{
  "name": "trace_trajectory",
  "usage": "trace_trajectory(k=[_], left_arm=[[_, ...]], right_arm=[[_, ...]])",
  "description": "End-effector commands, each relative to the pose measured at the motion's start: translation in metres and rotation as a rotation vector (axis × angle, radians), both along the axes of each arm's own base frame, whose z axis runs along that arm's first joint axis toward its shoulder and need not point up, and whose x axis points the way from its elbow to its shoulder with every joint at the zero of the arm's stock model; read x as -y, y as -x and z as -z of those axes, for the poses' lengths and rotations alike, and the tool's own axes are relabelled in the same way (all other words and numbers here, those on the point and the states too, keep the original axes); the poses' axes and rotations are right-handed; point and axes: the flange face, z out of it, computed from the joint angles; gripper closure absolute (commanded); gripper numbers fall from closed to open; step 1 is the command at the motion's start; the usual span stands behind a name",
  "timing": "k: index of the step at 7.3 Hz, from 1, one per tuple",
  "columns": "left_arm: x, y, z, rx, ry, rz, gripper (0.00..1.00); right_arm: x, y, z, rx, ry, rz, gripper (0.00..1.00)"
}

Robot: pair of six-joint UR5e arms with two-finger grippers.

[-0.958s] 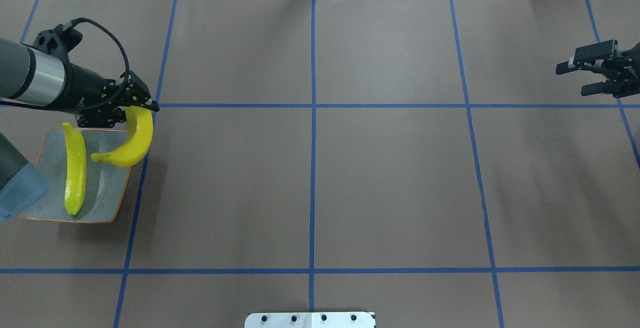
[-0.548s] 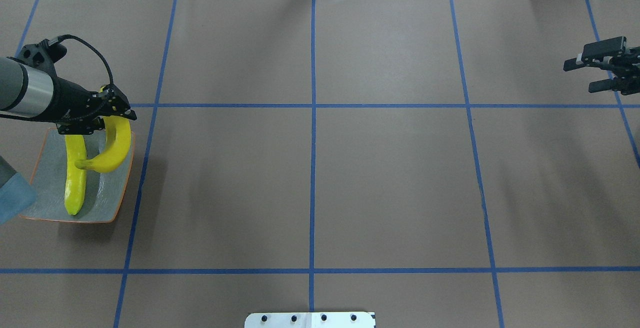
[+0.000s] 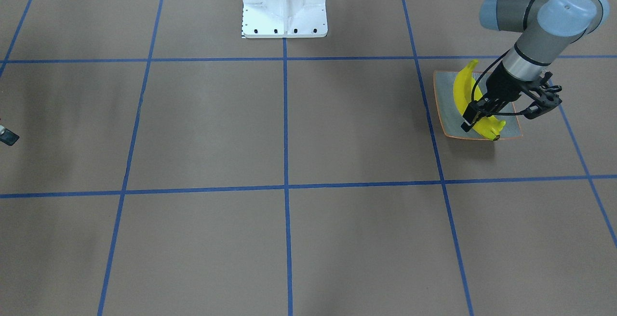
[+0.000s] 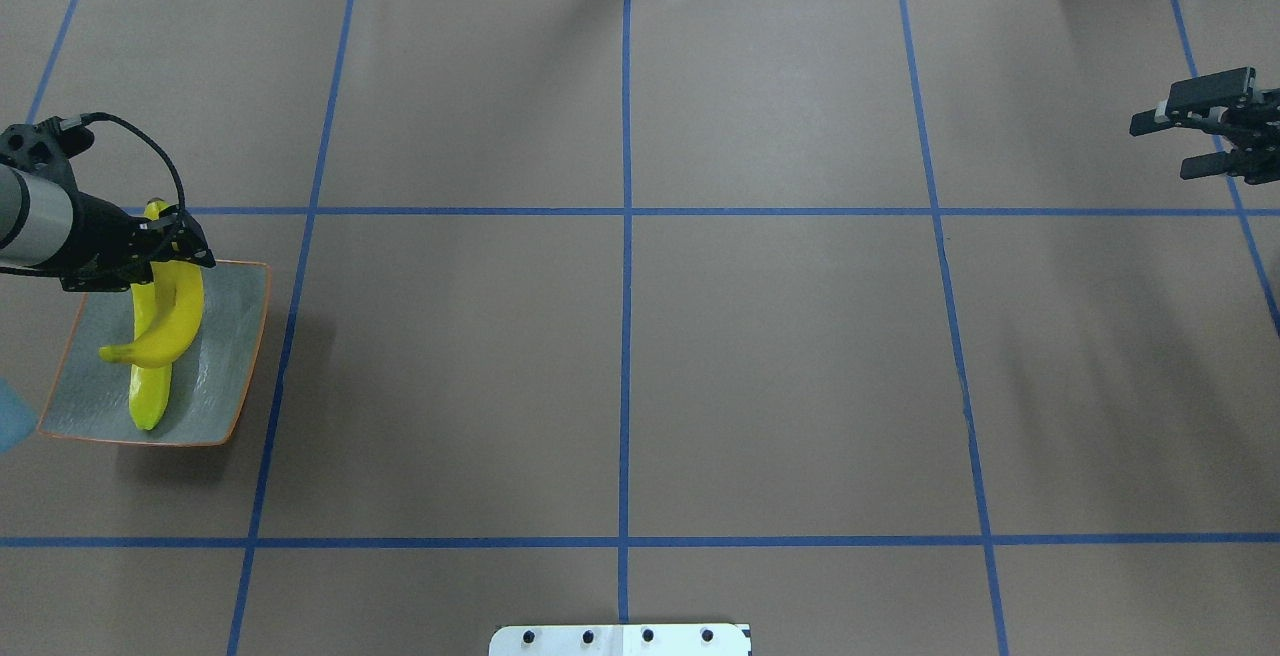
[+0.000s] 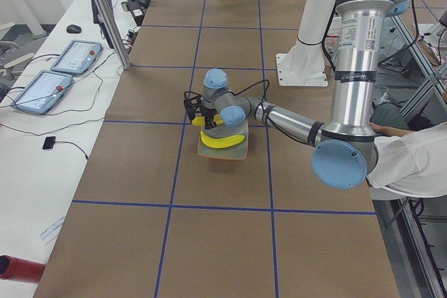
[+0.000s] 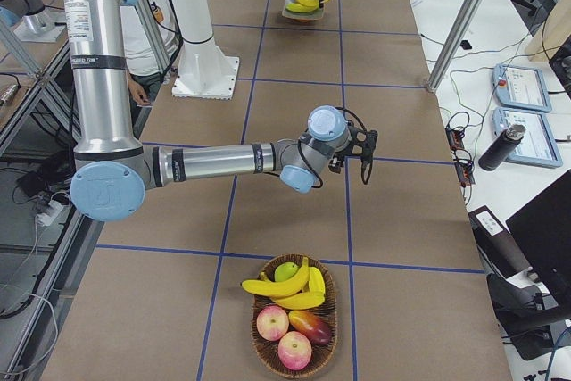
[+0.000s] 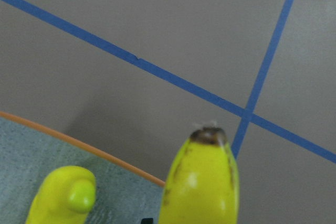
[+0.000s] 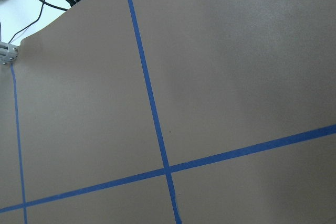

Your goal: Transfer all bananas from basket to plate

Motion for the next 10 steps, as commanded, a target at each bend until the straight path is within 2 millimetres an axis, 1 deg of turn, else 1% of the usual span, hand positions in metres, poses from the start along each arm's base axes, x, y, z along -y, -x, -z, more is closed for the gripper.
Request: trace_trajectory(k=[1,3,5,6,7,8,9,10], left_arm=[[-0.005,0.003,-0.011,0.033,-0.006,0.013,1.00],[-0.003,-0.001,-0.009,0.030,-0.009,0.010,1.00],[-0.006,-0.005,-0.012,0.035,-0.006,0.002,1.00],[-0.006,-0.006,-0.012,0.036,-0.006,0.002,0.78],[-0.007,-0.007,-0.013,0.039,-0.007,0.002,0.42],[-0.006,-0.007,-0.012,0.038,-0.010,0.001,0.29],[-0.006,-0.008,-0.012,0.037,-0.011,0.000,0.10],[-0.007,-0.009,-0.012,0.038,-0.011,-0.001,0.08]], right_arm=[[0.000,0.000,-0.002,-0.003,0.004,-0.002,0.00],[-0.001,0.000,-0.002,-0.001,0.004,0.001,0.00],[-0.001,0.000,-0.004,-0.003,0.007,-0.002,0.00],[0.000,-0.001,-0.006,-0.004,0.011,-0.002,0.00],[0.000,-0.001,-0.006,-0.003,0.010,-0.001,0.00],[0.000,-0.004,-0.005,0.000,0.009,-0.003,0.00],[0.001,-0.006,-0.005,0.000,0.012,-0.006,0.00],[0.001,-0.006,-0.005,0.000,0.011,-0.006,0.00]])
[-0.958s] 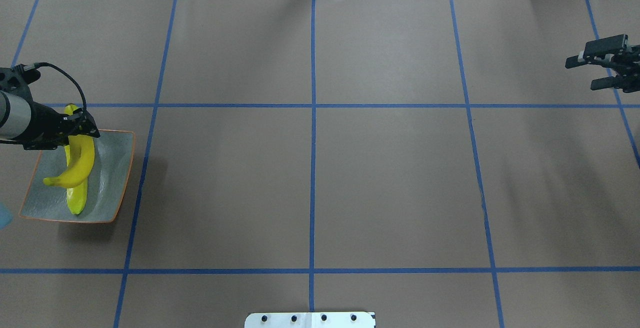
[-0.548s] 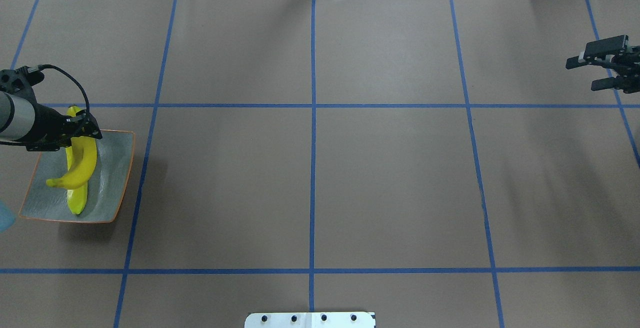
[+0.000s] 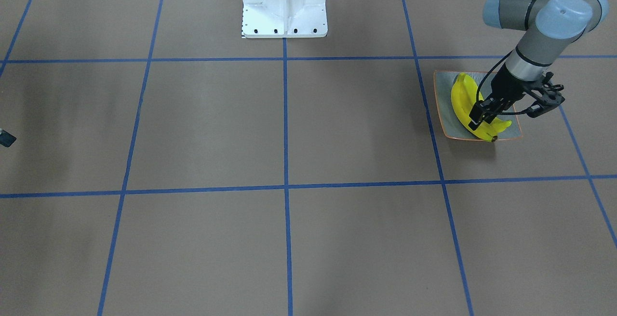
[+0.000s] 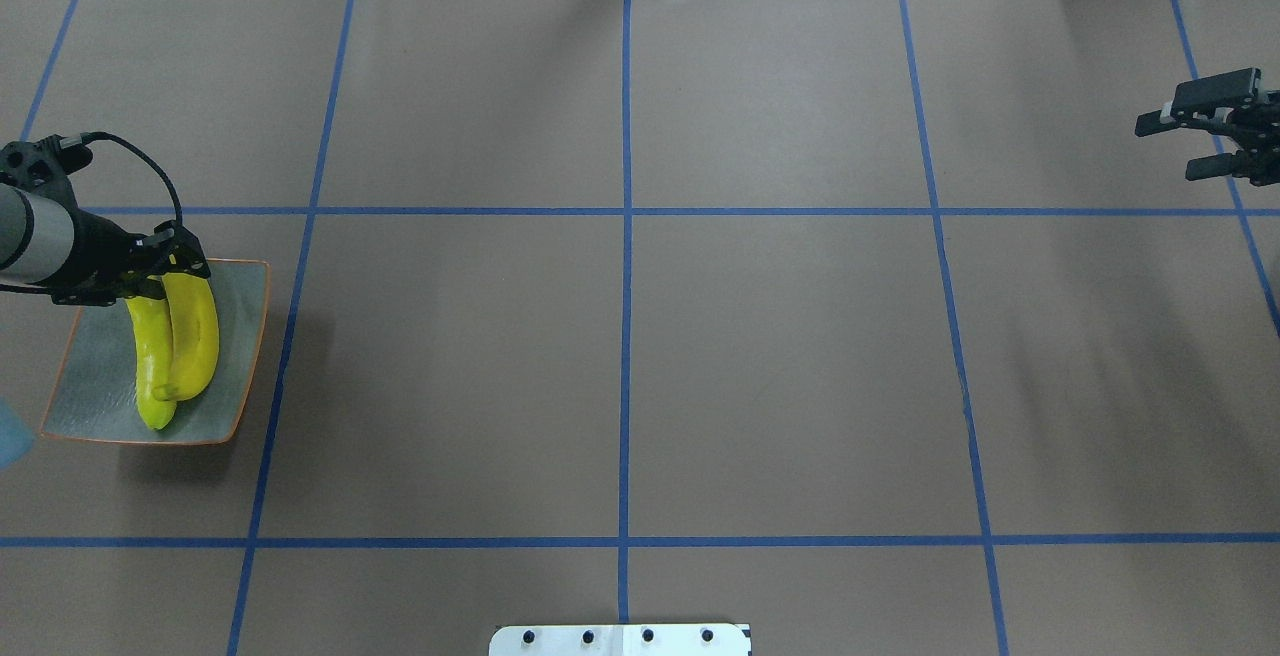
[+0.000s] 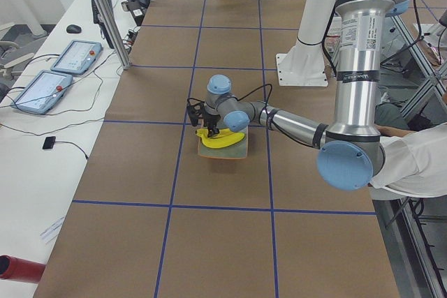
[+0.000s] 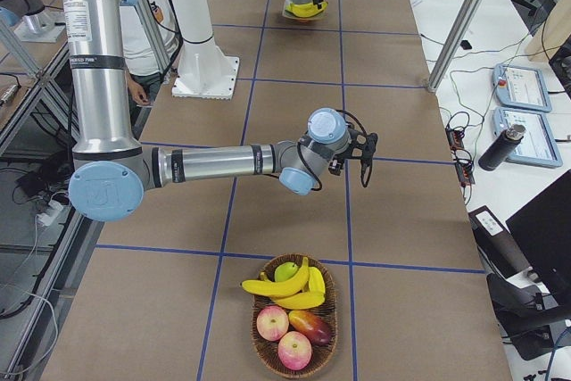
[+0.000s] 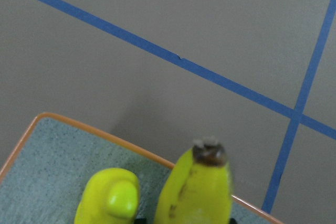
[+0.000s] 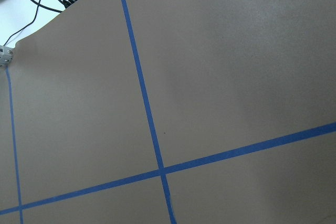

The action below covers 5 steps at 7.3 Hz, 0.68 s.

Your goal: Transfer all bananas from basket to plate

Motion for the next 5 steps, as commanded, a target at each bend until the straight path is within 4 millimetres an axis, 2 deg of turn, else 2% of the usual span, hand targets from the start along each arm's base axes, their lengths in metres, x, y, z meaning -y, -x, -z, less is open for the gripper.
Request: trace_trajectory(k=[1,2,3,4,5], left_arm=[[0.000,-0.001,0.001,-0.001,-0.002,-0.002,0.07],[0.000,0.002,0.008,-0.014,-0.016,0.000,0.01],[-0.008,0.009,0.024,-0.034,-0.056,-0.025,0.01],[-0.014,0.016,0.053,-0.067,-0.102,-0.029,0.01],[-0.014,0.030,0.072,-0.108,-0.114,-0.032,0.01]], right_arm=[[0.001,-0.002,0.002,0.002,-0.003,-0.003,0.00],[0.001,-0.012,0.000,0.004,0.001,-0.014,0.00],[0.002,-0.029,0.000,0.010,0.006,-0.039,0.00],[-0.002,-0.039,-0.009,0.000,0.005,-0.050,0.00],[-0.014,-0.053,-0.037,-0.042,-0.024,-0.039,0.00]])
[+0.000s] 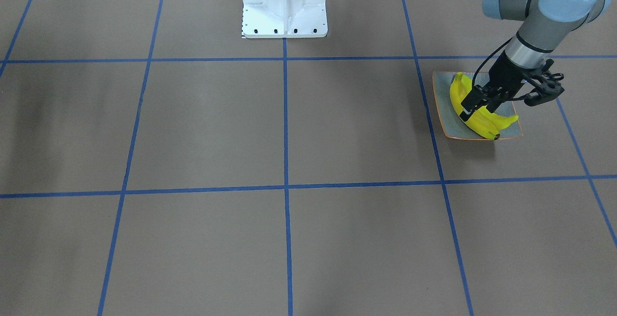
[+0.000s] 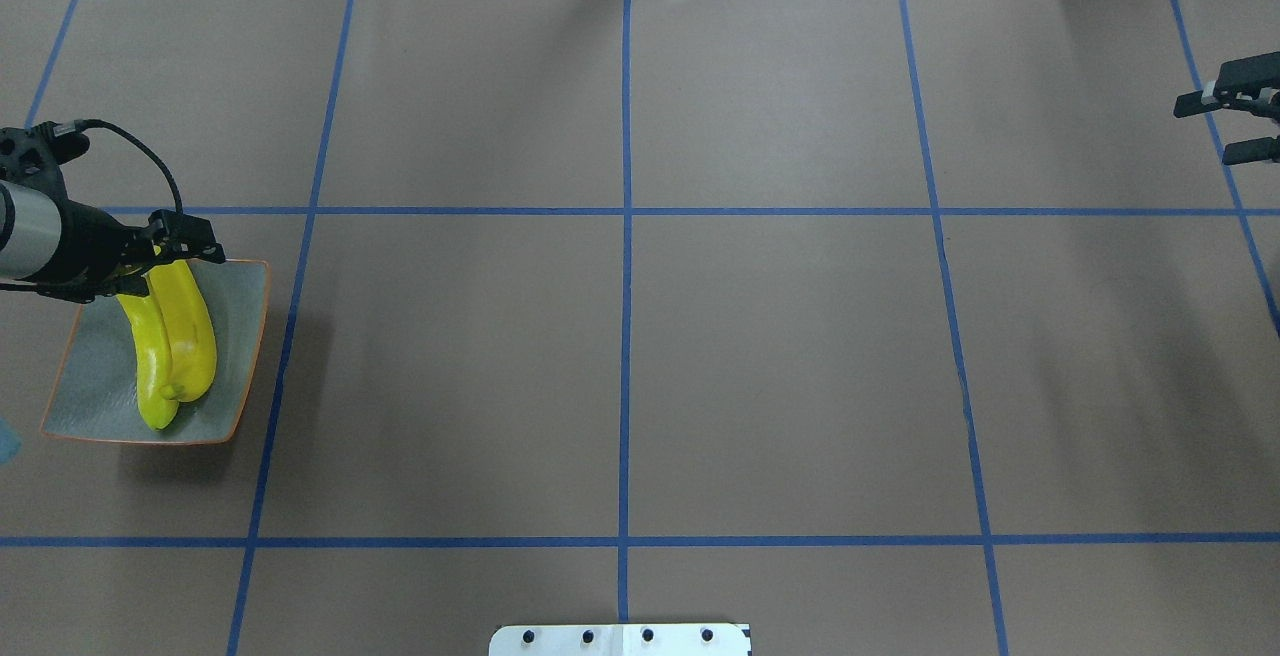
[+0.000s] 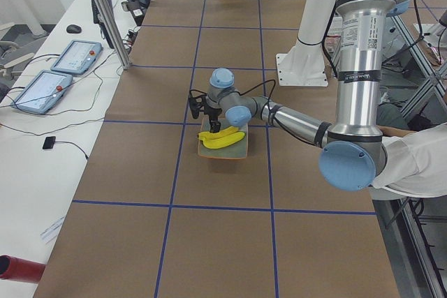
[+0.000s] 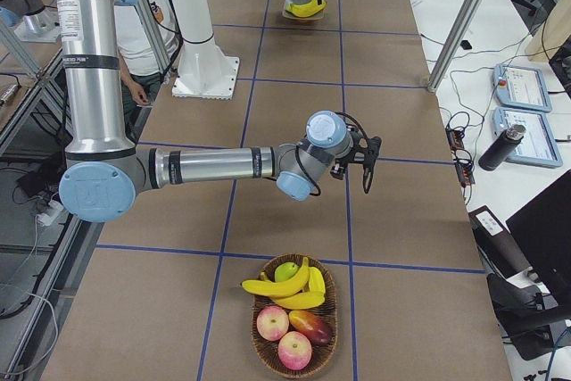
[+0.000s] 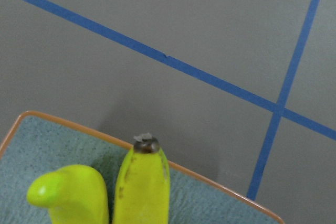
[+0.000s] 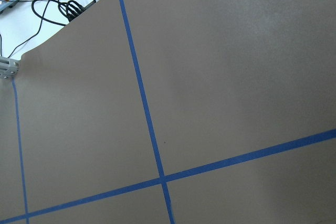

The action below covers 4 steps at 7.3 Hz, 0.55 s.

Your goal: Transfer all bananas from basket to plate

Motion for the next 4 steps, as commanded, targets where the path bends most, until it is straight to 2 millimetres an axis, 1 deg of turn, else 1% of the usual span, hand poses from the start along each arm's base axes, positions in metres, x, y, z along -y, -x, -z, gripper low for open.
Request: trace_trajectory(k=[1,2,3,4], left_arm=[[0.007,0.055,0.024,-0.084,-0.012,-0.011,0.01],[0.008,0.092,0.014,-0.087,-0.061,-0.058,0.01],[0.006,0.110,0.001,-0.072,-0.110,-0.105,0.01],[0.006,0.119,-0.009,-0.057,-0.119,-0.109,0.01]], right_arm=[[-0.029,-0.037,-0.053,-0.080,-0.055,0.009,0.00],[-0.050,-0.056,-0.083,-0.125,-0.076,0.015,0.00],[-0.063,-0.076,-0.115,-0.179,-0.118,0.031,0.00],[-0.072,-0.092,-0.144,-0.227,-0.161,0.054,0.00]])
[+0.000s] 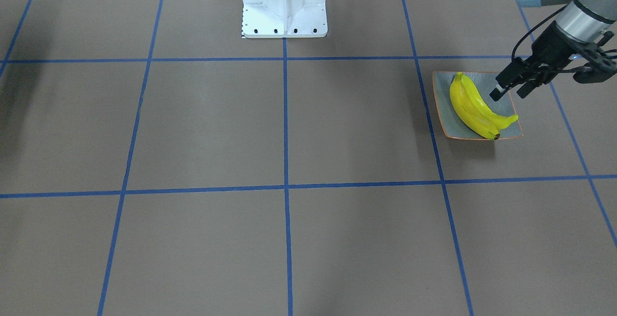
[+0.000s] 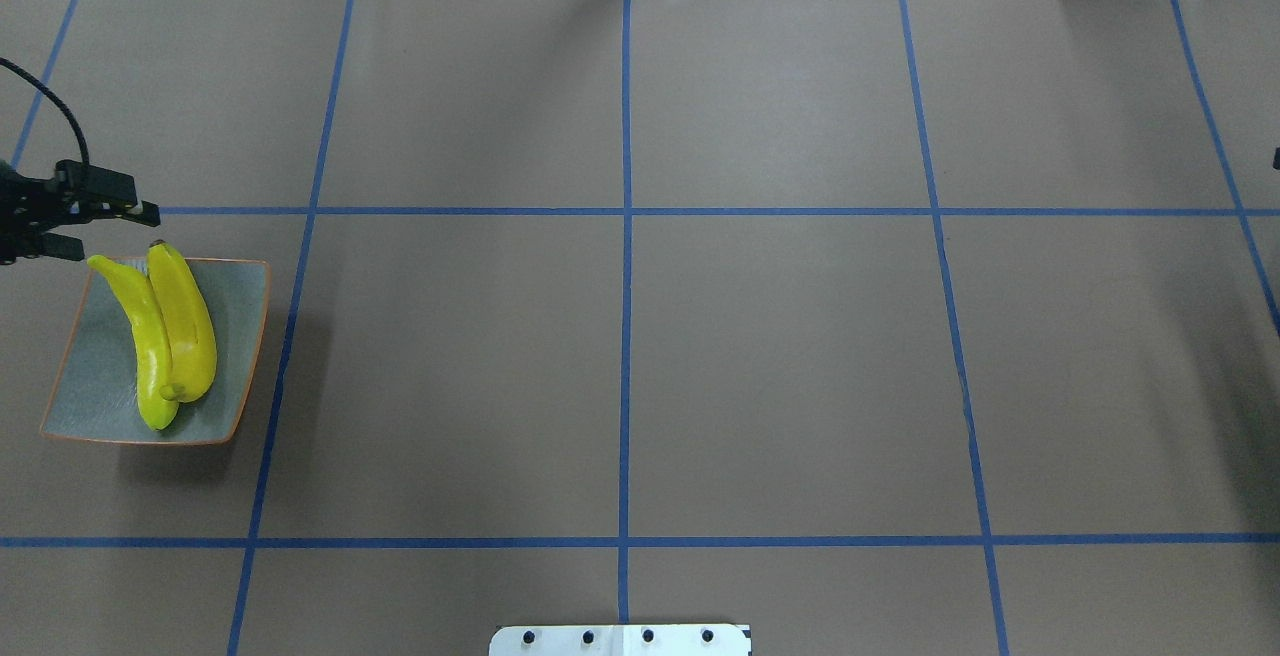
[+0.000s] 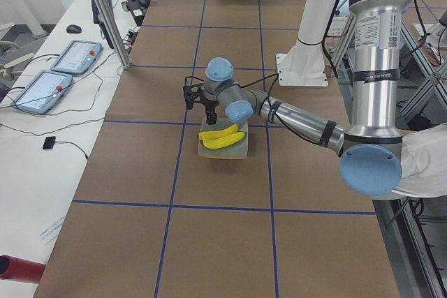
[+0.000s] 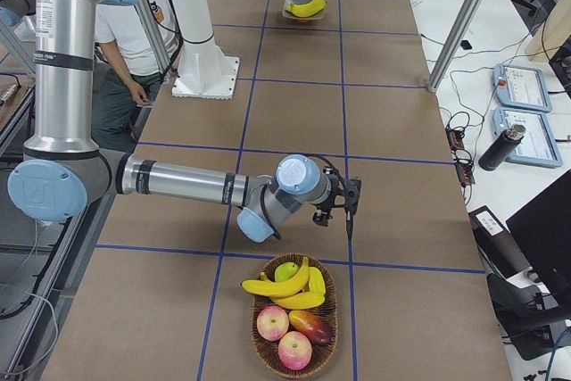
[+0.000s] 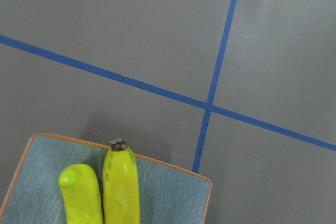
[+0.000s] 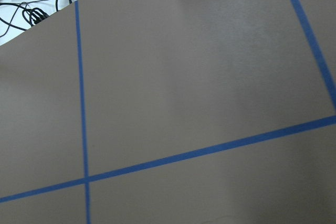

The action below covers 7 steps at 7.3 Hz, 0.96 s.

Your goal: Transfer all bananas from basket to plate

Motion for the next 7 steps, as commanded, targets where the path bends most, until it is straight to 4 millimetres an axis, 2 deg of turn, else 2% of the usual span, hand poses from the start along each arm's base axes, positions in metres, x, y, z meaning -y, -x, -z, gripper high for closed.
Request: trace_trajectory(k=[1,2,3,4,5,6,7], left_arm=[[-0.001,0.017,-0.014,0.012,-0.024,-0.022,0.01],[-0.001,0.017,-0.013,0.011,-0.023,-0.021,0.01],[-0.001,0.017,-0.014,0.012,-0.022,-0.021,0.01],[0.001,0.014,-0.019,0.017,-0.014,-0.023,0.01],[0.002,0.015,-0.017,0.014,-0.017,-0.020,0.01],[0.002,0.015,-0.014,0.011,-0.020,-0.021,0.01],[0.001,0.015,-0.014,0.010,-0.018,-0.019,0.01]], right_arm=[[-0.034,-0.031,-0.074,-0.119,-0.084,0.072,0.00],[-0.081,-0.035,-0.109,-0.145,-0.040,0.089,0.00],[-0.137,-0.044,-0.139,-0.180,-0.023,0.109,0.00],[-0.169,-0.050,-0.152,-0.196,-0.023,0.122,0.00],[-0.186,-0.050,-0.165,-0.216,-0.043,0.161,0.00],[-0.193,-0.057,-0.182,-0.254,-0.039,0.160,0.00],[-0.189,-0.058,-0.183,-0.264,-0.031,0.152,0.00]])
